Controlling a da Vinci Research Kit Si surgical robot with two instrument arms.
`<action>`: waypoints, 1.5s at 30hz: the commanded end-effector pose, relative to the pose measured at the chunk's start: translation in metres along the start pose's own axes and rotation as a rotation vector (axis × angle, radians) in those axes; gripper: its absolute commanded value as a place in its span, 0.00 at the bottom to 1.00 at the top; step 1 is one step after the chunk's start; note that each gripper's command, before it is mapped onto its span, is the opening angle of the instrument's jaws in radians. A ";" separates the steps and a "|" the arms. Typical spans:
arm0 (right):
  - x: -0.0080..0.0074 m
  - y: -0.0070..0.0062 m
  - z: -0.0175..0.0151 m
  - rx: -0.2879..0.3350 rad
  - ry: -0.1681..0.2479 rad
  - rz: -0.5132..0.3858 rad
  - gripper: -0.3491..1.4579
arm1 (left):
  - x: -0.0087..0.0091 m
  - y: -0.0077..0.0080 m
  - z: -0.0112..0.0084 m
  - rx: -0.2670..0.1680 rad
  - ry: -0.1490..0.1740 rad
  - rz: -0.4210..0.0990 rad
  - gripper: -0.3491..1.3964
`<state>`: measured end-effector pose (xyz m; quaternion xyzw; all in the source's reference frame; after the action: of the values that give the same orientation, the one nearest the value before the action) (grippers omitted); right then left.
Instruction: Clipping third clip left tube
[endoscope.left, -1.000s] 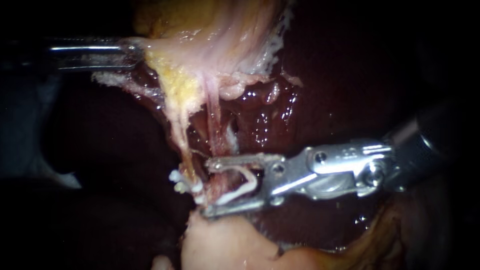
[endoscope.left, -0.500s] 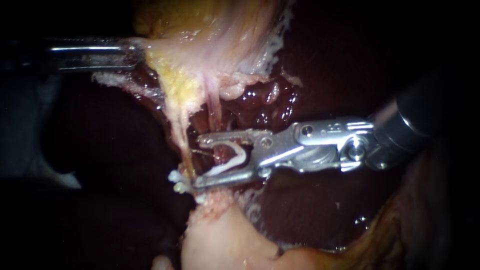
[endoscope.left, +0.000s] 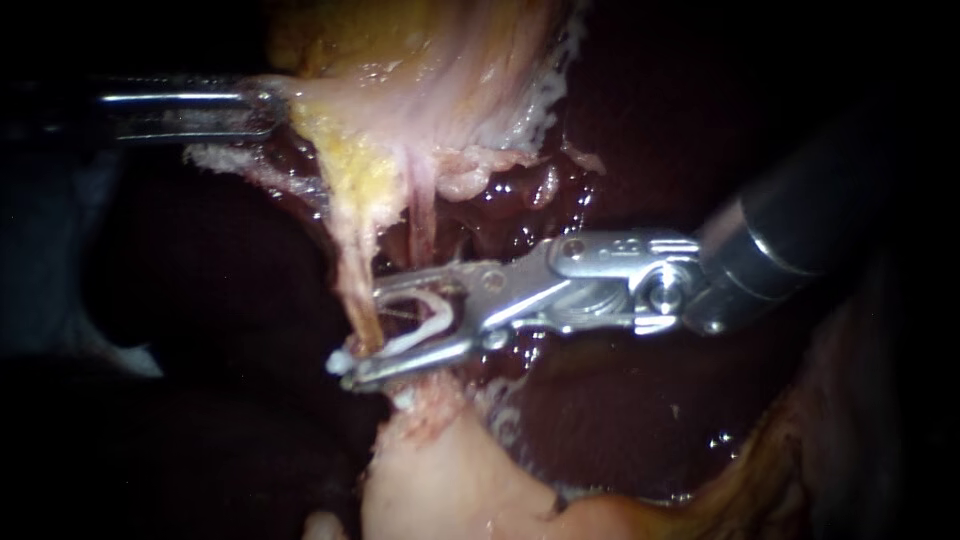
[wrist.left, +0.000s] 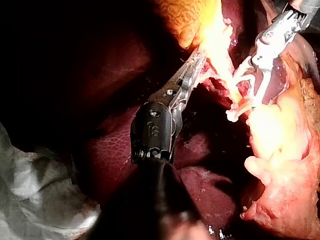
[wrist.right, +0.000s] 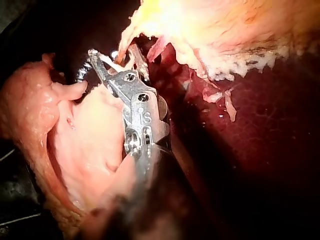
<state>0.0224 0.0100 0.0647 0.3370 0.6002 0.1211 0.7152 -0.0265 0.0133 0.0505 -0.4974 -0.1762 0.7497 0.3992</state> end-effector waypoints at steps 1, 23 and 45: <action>0.0001 0.0001 0.0005 0.000 0.003 -0.003 0.44 | 0.0000 0.0000 0.0000 0.001 0.000 0.000 0.00; 0.0017 0.0002 0.0037 -0.013 0.071 0.023 0.44 | 0.0001 0.0000 0.0002 0.001 0.000 0.000 0.00; 0.0083 -0.0032 0.0030 0.003 0.149 0.050 0.45 | 0.0000 -0.0001 0.0002 0.001 0.000 0.000 0.00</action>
<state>0.0265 0.0115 0.0563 0.3430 0.6438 0.1627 0.6644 -0.0266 0.0134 0.0507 -0.4971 -0.1756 0.7499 0.3997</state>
